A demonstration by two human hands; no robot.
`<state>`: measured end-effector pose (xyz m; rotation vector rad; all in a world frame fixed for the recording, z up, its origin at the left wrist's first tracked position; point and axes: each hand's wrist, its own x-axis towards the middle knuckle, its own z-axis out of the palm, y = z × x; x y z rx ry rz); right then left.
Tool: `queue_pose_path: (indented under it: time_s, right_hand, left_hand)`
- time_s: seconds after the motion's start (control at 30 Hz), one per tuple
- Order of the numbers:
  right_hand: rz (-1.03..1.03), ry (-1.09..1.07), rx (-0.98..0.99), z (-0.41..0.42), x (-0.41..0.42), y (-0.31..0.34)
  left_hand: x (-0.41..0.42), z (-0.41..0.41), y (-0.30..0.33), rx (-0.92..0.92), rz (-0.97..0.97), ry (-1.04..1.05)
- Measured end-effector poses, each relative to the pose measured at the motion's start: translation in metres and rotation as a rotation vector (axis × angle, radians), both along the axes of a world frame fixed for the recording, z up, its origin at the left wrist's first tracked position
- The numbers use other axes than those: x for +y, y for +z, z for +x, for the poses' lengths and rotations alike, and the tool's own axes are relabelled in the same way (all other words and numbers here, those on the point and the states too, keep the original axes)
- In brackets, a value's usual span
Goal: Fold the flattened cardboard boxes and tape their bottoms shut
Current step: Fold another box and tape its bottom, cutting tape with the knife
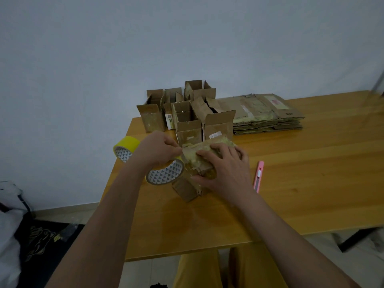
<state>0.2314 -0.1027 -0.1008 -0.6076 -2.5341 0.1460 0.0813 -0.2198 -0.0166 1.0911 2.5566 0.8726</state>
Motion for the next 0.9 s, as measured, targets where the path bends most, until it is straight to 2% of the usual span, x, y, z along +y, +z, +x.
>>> queue_pose_path:
  time_s: [0.2,0.43,0.57,0.7,0.77,0.9]
  right_hand:
    - [0.076,0.041,-0.301,-0.013,-0.001,0.023]
    - [0.059,0.02,-0.352,-0.026,-0.003,0.027]
    - [0.04,0.011,-0.307,-0.024,-0.004,0.024]
    - [-0.013,0.056,-0.245,-0.021,-0.002,0.023]
    - [-0.048,0.137,-0.193,-0.015,0.006,0.021]
    - [-0.244,0.298,-0.074,-0.005,0.015,0.01]
  left_hand:
    - [-0.008,0.0,-0.004,0.08,-0.043,-0.042]
    - [-0.006,0.005,0.009,0.122,-0.03,-0.034]
    - [-0.004,0.006,0.011,-0.057,0.065,0.04]
    - [-0.015,0.008,0.003,-0.161,0.019,0.075]
    - [-0.026,0.008,-0.004,-0.314,0.056,0.02]
    - [-0.042,0.015,-0.018,-0.594,0.121,-0.038]
